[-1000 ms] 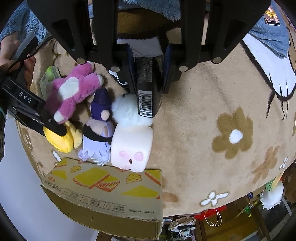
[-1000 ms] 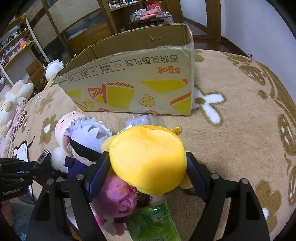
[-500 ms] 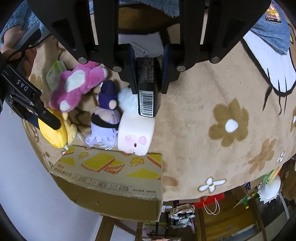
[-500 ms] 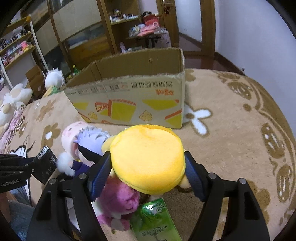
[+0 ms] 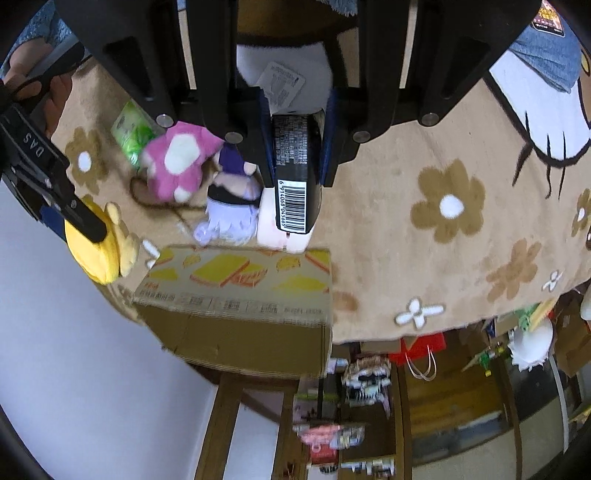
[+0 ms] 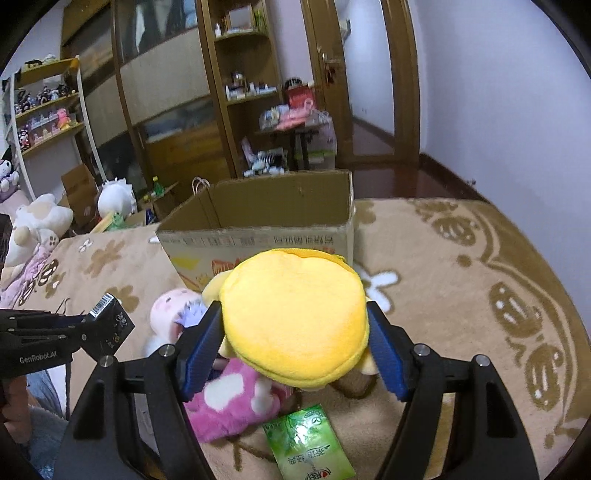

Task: Organize soft objects
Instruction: 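Lift the tissue pack with the left tool while the right tool carries the yellow plush over the box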

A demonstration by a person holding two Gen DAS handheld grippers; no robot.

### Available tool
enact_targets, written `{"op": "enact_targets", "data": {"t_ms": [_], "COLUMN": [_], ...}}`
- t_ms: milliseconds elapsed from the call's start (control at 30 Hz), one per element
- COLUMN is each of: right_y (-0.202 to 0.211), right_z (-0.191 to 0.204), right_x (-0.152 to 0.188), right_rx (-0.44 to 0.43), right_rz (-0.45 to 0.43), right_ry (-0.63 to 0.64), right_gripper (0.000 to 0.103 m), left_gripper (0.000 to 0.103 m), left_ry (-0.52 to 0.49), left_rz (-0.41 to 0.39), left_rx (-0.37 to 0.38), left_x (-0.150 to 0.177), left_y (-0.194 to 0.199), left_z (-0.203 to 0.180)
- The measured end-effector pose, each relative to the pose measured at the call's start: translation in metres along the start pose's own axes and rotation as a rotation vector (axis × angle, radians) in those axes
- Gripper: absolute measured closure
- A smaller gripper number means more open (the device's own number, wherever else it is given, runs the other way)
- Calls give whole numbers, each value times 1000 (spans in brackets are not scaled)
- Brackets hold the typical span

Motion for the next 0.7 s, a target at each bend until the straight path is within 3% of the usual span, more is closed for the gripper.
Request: {"op": "enact_targets", "data": {"t_ms": [133, 400, 700], "right_y": [9, 14, 15], "right_z": [2, 4, 4], "right_x": [-5, -13, -22], "right_rx": [24, 85, 118], "right_rz": [-48, -103, -131], "right_ry": [18, 34, 33], "right_gripper": [25, 27, 27], "left_gripper": [81, 81, 81], "left_ry": [2, -10, -48], "left_rz": [-76, -145, -149], "left_rx": [0, -6, 10], "left_x": [-7, -16, -25], "left_y": [9, 11, 7], "left_z": [-1, -5, -16]}}
Point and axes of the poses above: each gripper's, at about its wrist camera, not at the fingertips, and y roughly against the way its jaws point, z to its left, x to its underside, the point moved 1 cm from there along -y, roughly the way its jaws point, and after that the axes turned 8 degrees about -z, right-handed, at the moved point
